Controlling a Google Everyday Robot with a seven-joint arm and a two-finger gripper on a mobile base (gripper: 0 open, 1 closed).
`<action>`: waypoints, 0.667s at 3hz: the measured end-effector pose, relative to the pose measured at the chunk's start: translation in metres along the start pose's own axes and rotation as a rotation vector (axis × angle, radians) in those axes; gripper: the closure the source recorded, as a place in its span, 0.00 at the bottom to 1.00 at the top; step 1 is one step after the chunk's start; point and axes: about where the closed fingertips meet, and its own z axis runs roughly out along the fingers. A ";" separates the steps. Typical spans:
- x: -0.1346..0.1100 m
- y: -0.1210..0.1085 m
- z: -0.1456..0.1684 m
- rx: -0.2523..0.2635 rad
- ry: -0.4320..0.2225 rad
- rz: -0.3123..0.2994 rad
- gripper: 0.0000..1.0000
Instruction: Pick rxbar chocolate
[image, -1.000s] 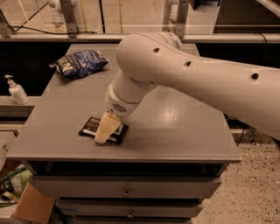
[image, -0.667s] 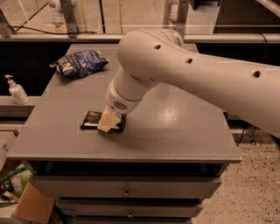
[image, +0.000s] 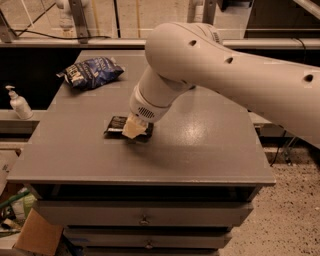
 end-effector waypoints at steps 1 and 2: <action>0.004 -0.018 -0.021 -0.012 -0.019 0.046 1.00; 0.005 -0.038 -0.050 -0.016 -0.065 0.092 1.00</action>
Offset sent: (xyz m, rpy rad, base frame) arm 0.0376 -0.0626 0.0676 0.1408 0.0600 -0.1076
